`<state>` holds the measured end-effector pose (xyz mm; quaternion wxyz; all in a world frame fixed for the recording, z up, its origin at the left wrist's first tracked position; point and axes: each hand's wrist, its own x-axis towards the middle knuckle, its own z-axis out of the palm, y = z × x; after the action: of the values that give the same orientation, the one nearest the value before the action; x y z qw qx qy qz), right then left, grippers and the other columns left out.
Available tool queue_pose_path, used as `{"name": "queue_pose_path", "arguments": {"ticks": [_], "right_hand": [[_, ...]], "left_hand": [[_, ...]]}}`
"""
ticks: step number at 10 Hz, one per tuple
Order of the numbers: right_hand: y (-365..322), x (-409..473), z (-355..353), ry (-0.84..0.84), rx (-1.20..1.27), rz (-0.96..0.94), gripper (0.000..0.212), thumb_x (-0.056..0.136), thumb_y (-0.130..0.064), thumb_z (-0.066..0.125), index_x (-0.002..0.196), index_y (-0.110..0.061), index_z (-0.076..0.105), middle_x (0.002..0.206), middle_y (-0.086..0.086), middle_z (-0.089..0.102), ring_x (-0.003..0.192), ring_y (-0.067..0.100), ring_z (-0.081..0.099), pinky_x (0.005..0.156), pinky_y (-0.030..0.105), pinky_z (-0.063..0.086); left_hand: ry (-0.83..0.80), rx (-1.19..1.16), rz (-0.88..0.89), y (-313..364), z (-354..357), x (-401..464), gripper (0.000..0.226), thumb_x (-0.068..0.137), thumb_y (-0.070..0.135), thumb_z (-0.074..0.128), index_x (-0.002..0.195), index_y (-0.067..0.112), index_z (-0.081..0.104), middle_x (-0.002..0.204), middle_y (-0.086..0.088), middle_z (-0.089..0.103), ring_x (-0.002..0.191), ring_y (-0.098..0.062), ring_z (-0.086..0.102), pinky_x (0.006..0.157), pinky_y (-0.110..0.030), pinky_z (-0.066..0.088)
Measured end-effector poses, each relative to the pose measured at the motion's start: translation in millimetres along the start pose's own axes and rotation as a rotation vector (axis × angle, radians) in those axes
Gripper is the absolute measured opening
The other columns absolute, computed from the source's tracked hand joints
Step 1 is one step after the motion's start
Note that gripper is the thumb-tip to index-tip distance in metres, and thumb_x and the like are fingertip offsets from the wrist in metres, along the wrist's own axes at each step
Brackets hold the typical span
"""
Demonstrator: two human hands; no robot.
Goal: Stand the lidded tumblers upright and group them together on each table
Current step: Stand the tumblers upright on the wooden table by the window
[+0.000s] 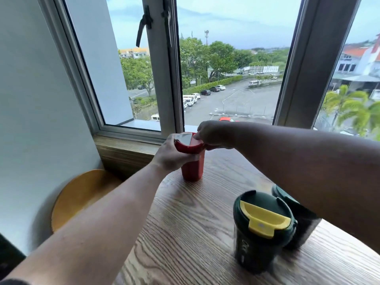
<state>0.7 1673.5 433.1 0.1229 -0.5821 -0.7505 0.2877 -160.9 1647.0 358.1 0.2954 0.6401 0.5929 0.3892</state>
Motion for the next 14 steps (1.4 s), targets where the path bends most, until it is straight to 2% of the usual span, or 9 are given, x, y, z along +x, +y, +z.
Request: {"name": "queue_pose_path", "arguments": {"ticks": [1, 2, 3, 4, 5, 7, 10, 12, 14], "right_hand": [[8.9, -10.3, -3.8, -0.007, 0.008, 0.018, 0.022, 0.100, -0.018, 0.049, 0.099, -0.003, 0.065, 0.102, 0.021, 0.069, 0.081, 0.027, 0.062, 0.074, 0.033, 0.054], [21.1, -29.5, -12.1, -0.022, -0.147, -0.030, 0.028, 0.099, -0.027, 0.052, 0.111, -0.006, 0.065, 0.100, 0.015, 0.073, 0.076, 0.021, 0.064, 0.062, 0.028, 0.049], [36.6, -52.3, -23.2, -0.053, -0.216, -0.052, 0.029, 0.097, -0.032, 0.057, 0.110, -0.009, 0.067, 0.086, 0.010, 0.072, 0.069, 0.018, 0.063, 0.056, 0.026, 0.043], [54.8, -66.6, -28.3, -0.079, -0.231, -0.075, 0.031, 0.095, -0.034, 0.060, 0.107, -0.007, 0.069, 0.084, 0.012, 0.073, 0.065, 0.018, 0.061, 0.061, 0.029, 0.045], [70.6, -79.9, -33.0, -0.096, -0.210, -0.097, 0.030, 0.095, -0.033, 0.061, 0.105, -0.006, 0.070, 0.076, 0.008, 0.073, 0.061, 0.016, 0.060, 0.067, 0.031, 0.046], [85.7, -101.4, -39.8, -0.079, -0.187, -0.112, 0.029, 0.094, -0.035, 0.064, 0.104, -0.008, 0.072, 0.064, -0.003, 0.070, 0.051, 0.006, 0.057, 0.055, 0.021, 0.044], [88.9, -115.9, -41.1, -0.017, -0.241, -0.109, 0.034, 0.091, -0.045, 0.066, 0.110, -0.017, 0.070, 0.082, -0.005, 0.069, 0.068, 0.006, 0.056, 0.059, 0.023, 0.043], [91.3, -121.2, -42.9, 0.000, -0.264, -0.082, 0.036, 0.089, -0.049, 0.066, 0.112, -0.021, 0.070, 0.083, -0.006, 0.065, 0.073, 0.009, 0.056, 0.060, 0.025, 0.045], [88.1, -127.9, -44.0, -0.011, -0.315, -0.060, 0.040, 0.091, -0.050, 0.063, 0.116, -0.020, 0.068, 0.093, -0.002, 0.065, 0.088, 0.016, 0.058, 0.076, 0.031, 0.049]], "left_hand": [[-0.079, -0.093, 0.037, 1.1, 4.5, -8.6, 0.085, 0.058, 0.027, 0.096, 0.128, 0.025, 0.048, 0.118, 0.006, 0.063, 0.110, -0.007, 0.061, 0.089, -0.024, 0.051], [-0.168, -0.114, 0.068, 7.2, 9.4, -21.1, 0.095, 0.053, 0.024, 0.095, 0.134, 0.021, 0.046, 0.121, 0.001, 0.066, 0.113, -0.012, 0.064, 0.097, -0.029, 0.053], [-0.315, -0.143, 0.080, 21.2, 16.4, -33.2, 0.090, 0.063, 0.005, 0.094, 0.137, 0.017, 0.044, 0.122, -0.006, 0.066, 0.112, -0.017, 0.067, 0.097, -0.032, 0.055], [-0.407, -0.179, 0.073, 33.4, 27.1, -43.1, 0.083, 0.066, -0.011, 0.087, 0.135, 0.013, 0.046, 0.122, -0.014, 0.066, 0.109, -0.022, 0.070, 0.091, -0.033, 0.058], [-0.452, -0.164, 0.078, 40.8, 37.1, -48.2, 0.085, 0.064, -0.011, 0.088, 0.134, 0.015, 0.049, 0.124, -0.016, 0.066, 0.109, -0.028, 0.070, 0.093, -0.039, 0.058], [-0.510, -0.157, 0.086, 53.7, 50.1, -57.3, 0.080, 0.070, -0.017, 0.082, 0.136, 0.011, 0.047, 0.120, -0.015, 0.068, 0.104, -0.015, 0.071, 0.084, -0.023, 0.056], [-0.541, -0.093, 0.074, 59.4, 47.5, -60.7, 0.086, 0.069, -0.013, 0.085, 0.139, 0.017, 0.045, 0.121, -0.011, 0.068, 0.111, -0.018, 0.070, 0.088, -0.026, 0.055], [-0.558, -0.099, 0.073, 66.8, 50.1, -64.1, 0.084, 0.069, -0.013, 0.085, 0.137, 0.018, 0.046, 0.124, -0.013, 0.067, 0.113, -0.021, 0.069, 0.093, -0.030, 0.056], [-0.560, -0.112, 0.064, 66.6, 52.5, -65.9, 0.083, 0.071, -0.017, 0.081, 0.137, 0.019, 0.046, 0.124, -0.012, 0.066, 0.113, -0.021, 0.068, 0.086, -0.027, 0.057]]}}
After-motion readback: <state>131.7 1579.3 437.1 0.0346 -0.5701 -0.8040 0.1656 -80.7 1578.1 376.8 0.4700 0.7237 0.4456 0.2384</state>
